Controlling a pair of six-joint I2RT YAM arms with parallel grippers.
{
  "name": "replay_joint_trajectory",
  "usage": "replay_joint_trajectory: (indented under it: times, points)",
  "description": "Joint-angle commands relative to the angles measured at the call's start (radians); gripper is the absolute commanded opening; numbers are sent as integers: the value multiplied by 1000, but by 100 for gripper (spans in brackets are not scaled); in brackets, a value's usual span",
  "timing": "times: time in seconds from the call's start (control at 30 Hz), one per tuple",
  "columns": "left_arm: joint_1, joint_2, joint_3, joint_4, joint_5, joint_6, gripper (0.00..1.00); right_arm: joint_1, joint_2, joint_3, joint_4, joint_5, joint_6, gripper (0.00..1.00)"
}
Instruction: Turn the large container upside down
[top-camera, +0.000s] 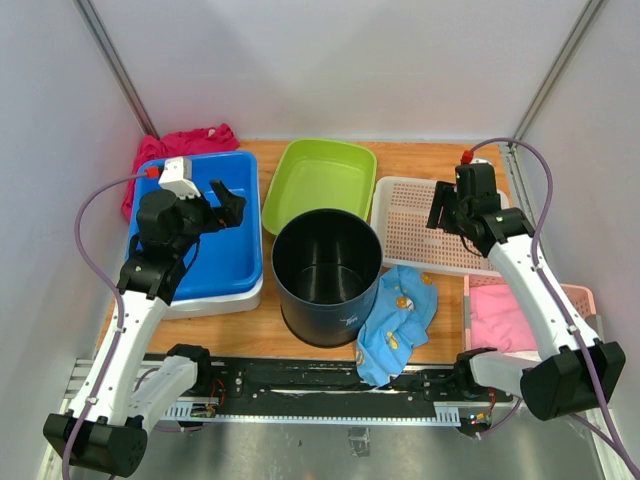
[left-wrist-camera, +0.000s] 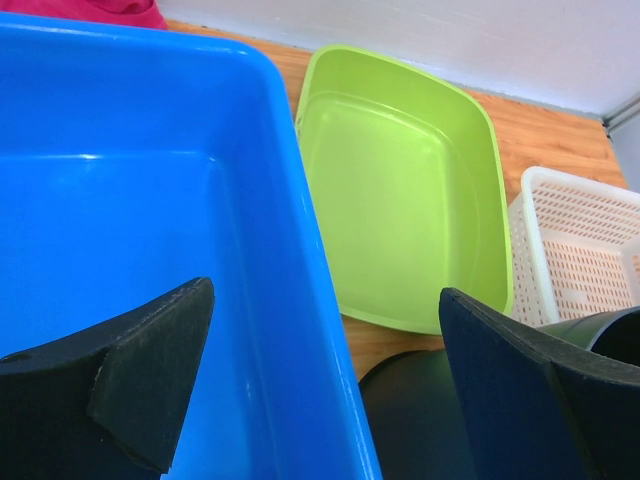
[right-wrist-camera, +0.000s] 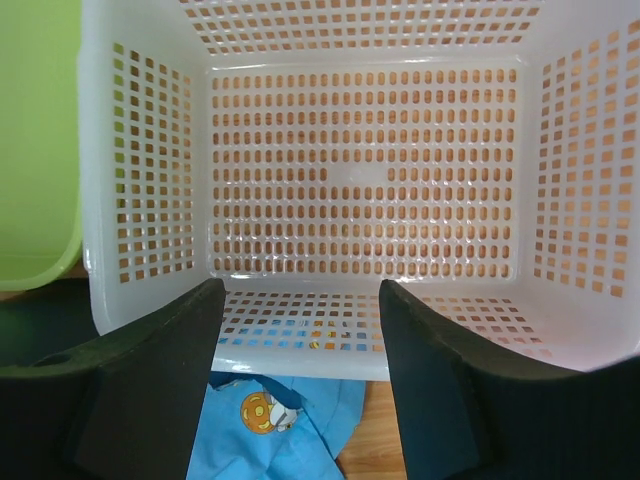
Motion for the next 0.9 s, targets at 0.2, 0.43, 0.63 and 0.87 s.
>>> replay_joint_trajectory:
  times: [0.2,0.43,0.63,0.87]
  points:
    - [9,-5,-28,43,3,1,99,-15,-82,-62,95,-148,-81,67]
    - [9,1,-56,15,69,-2,99,31,-81,-74,96,-190,-127,69]
    - [9,14,-72,14,89,1,99,185,9,-33,37,-74,-107,76]
    - [9,33,-43,-15,83,22,99,216,174,21,-1,-83,-45,77]
